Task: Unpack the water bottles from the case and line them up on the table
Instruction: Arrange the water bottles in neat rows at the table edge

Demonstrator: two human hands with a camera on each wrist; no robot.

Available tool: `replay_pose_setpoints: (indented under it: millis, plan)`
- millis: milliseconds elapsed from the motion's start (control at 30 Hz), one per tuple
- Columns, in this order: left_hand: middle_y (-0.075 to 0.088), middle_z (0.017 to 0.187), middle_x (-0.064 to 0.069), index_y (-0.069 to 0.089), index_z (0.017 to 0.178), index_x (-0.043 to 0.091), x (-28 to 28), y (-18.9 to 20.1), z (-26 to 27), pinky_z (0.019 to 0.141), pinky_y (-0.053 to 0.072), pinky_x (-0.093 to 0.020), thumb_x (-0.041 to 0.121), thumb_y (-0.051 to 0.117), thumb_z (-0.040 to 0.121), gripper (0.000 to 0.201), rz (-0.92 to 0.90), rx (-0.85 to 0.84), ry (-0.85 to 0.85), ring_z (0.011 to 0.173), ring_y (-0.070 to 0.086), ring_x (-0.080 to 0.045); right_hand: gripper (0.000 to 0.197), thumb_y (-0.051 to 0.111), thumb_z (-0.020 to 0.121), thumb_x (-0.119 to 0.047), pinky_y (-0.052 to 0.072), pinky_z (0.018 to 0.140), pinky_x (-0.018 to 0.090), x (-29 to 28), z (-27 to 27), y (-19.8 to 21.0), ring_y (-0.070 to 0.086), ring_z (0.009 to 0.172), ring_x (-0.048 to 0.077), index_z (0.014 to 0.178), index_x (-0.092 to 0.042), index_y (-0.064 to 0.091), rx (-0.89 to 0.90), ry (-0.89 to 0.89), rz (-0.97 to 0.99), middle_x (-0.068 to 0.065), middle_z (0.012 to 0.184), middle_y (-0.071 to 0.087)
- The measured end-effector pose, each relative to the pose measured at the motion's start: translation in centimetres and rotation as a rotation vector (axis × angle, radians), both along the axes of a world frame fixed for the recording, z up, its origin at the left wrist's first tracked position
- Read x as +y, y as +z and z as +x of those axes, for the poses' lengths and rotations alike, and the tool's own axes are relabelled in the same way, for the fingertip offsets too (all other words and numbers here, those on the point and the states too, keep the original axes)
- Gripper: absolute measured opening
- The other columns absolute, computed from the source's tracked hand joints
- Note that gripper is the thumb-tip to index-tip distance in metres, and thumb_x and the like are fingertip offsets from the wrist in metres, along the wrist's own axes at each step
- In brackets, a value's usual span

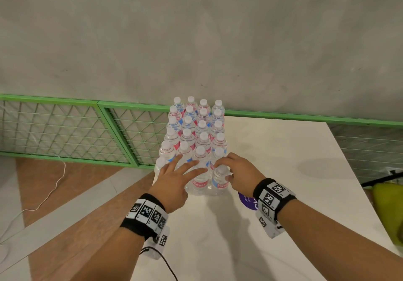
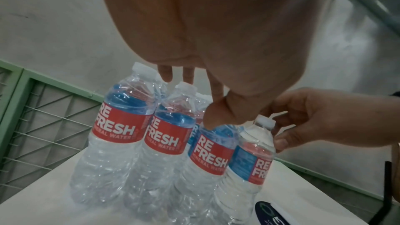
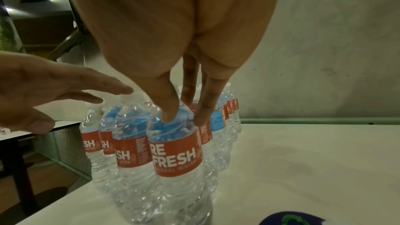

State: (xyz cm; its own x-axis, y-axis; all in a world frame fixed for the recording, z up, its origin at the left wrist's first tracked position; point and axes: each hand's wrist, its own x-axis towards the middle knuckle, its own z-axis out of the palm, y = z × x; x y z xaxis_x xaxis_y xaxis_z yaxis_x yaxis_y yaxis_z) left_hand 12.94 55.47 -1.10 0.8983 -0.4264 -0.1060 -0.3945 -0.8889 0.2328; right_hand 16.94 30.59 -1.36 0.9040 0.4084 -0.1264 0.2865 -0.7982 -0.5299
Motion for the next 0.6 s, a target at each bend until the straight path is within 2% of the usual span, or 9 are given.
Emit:
replay_pose_setpoints:
  millis: [133, 233, 433, 600]
  plan:
    - [0.013, 0.156, 0.025, 0.006, 0.144, 0.059, -0.2, 0.2, -0.1, 0.116, 0.016, -0.051, 0.011, 0.049, 0.081, 0.090, 0.027, -0.010, 0.017, 0.149, -0.003, -0.026, 0.045, 0.069, 0.081, -0.014, 0.050, 0.081, 0.033, 0.8, 0.0, -0.2, 0.057, 0.085, 0.019, 0.119, -0.035, 0.055, 0.006, -0.054, 0.008, -0.005, 0.103, 0.047]
    - [0.017, 0.154, 0.024, 0.005, 0.144, 0.059, -0.1, 0.5, -0.4, 0.115, 0.018, -0.049, 0.012, 0.048, 0.082, 0.090, 0.052, -0.015, 0.032, 0.148, 0.000, -0.027, 0.043, 0.072, 0.080, -0.019, 0.051, 0.081, 0.033, 1.3, -0.1, -0.6, 0.058, 0.087, 0.020, 0.117, -0.033, 0.054, 0.008, -0.095, 0.034, -0.003, 0.102, 0.046]
    - [0.024, 0.152, 0.019, 0.013, 0.146, 0.056, -0.5, 0.9, -0.5, 0.114, 0.020, -0.048, 0.012, 0.050, 0.081, 0.086, 0.042, -0.026, 0.025, 0.146, 0.006, -0.028, 0.045, 0.076, 0.078, -0.030, 0.051, 0.080, 0.035, 1.5, -0.4, -0.9, 0.058, 0.085, 0.022, 0.115, -0.027, 0.051, -0.005, -0.176, 0.050, -0.003, 0.101, 0.046]
    - [0.024, 0.153, 0.019, 0.014, 0.146, 0.053, -0.6, 0.6, -0.7, 0.114, 0.020, -0.048, 0.009, 0.051, 0.078, 0.089, 0.017, -0.040, 0.034, 0.147, 0.007, -0.028, 0.057, 0.076, 0.075, -0.018, 0.051, 0.081, 0.029, 0.8, -0.6, -0.8, 0.058, 0.084, 0.018, 0.122, -0.035, 0.049, 0.030, -0.152, 0.072, -0.004, 0.108, 0.049]
